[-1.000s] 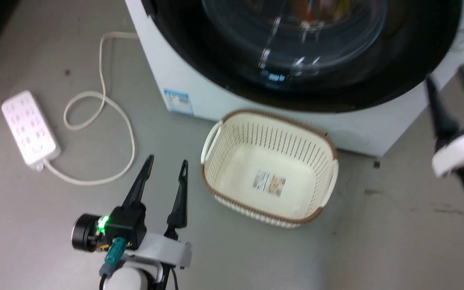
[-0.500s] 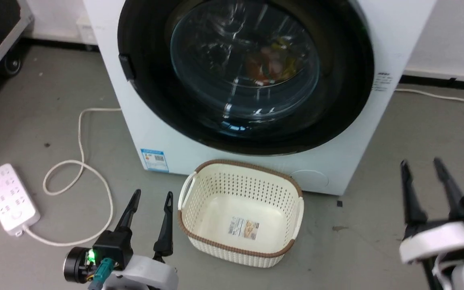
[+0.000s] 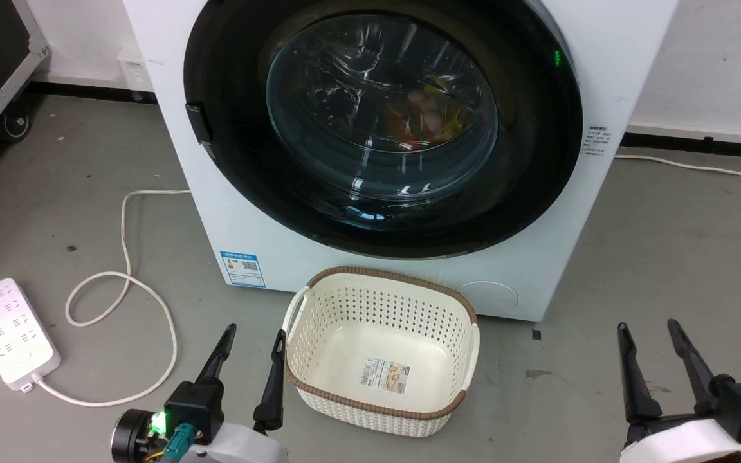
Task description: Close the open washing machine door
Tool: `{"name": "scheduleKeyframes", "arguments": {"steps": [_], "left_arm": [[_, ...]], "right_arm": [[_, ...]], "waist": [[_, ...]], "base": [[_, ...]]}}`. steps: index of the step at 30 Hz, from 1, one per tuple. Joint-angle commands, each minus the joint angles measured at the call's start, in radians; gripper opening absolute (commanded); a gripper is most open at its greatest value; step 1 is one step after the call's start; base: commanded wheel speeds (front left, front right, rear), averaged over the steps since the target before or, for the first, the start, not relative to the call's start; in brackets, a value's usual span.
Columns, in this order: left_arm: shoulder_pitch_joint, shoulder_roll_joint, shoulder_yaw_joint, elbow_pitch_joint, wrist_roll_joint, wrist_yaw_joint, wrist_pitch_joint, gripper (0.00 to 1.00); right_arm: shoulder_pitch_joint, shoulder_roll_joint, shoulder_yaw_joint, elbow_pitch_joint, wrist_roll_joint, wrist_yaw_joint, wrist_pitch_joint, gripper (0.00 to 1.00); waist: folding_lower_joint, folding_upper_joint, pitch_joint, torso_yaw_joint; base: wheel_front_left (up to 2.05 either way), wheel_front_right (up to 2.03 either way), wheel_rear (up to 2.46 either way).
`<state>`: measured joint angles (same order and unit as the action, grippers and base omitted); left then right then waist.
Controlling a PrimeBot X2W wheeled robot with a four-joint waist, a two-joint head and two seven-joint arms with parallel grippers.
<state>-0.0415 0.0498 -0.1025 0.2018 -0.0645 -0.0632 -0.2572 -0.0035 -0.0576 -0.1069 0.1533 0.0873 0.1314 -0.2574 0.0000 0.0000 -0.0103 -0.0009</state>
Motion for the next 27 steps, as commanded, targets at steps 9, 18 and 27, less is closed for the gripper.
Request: {"name": "scheduleKeyframes", "arguments": {"steps": [9, 18, 27], "left_arm": [[0.0, 0.0, -0.007, 0.0, -0.006, -0.001, 0.002, 0.0], [0.002, 0.0, 0.0, -0.012, -0.002, 0.003, 0.017, 0.0], [0.005, 0.0, 0.007, -0.025, 0.003, 0.007, 0.034, 0.0]], "right_arm": [[-0.001, 0.002, 0.003, 0.004, 0.001, 0.0, 0.001, 0.0], [-0.001, 0.002, 0.01, -0.006, -0.005, 0.0, 0.016, 0.0], [0.0, 0.002, 0.016, -0.016, -0.011, 0.0, 0.033, 0.0]], "waist": [[0.0, 0.0, 0.0, 0.01], [0.0, 0.0, 0.001, 0.009], [0.0, 0.0, 0.001, 0.009]], "base": [[0.0, 0.0, 0.0], [0.0, 0.0, 0.0], [0.0, 0.0, 0.0]]}}
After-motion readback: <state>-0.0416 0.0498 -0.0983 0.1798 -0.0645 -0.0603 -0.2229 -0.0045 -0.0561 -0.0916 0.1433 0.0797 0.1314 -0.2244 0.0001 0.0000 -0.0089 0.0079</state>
